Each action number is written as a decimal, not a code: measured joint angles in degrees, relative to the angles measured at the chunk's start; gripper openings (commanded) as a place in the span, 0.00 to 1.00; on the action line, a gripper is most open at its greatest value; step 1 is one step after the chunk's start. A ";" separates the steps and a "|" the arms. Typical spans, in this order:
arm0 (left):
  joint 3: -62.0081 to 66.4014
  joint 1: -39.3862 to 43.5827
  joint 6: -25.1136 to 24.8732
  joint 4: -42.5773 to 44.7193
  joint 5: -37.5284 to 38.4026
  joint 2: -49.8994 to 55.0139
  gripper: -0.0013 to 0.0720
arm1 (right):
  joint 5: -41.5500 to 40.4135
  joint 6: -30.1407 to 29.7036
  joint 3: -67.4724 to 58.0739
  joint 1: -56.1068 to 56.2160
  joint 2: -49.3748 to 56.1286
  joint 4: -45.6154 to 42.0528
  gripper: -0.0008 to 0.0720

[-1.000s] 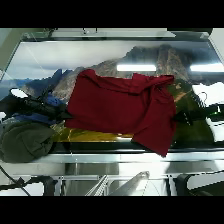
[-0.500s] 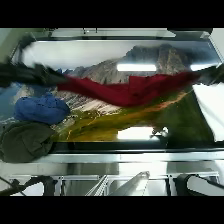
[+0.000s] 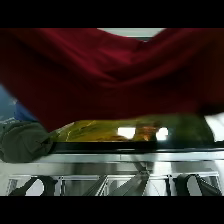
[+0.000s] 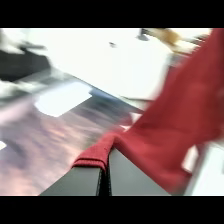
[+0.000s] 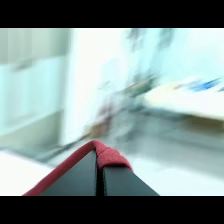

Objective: Fold the shirts.

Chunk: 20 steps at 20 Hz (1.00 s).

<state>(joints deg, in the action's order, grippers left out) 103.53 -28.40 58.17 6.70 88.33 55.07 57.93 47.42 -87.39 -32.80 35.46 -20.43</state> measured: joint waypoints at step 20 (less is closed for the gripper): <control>-16.17 18.53 -4.22 14.21 -13.84 50.38 0.03 | 4.57 1.73 9.66 7.19 59.89 -1.20 0.03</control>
<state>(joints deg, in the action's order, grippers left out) 87.35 -9.87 53.95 20.91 74.50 105.45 62.50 49.15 -77.73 -25.61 95.35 -21.63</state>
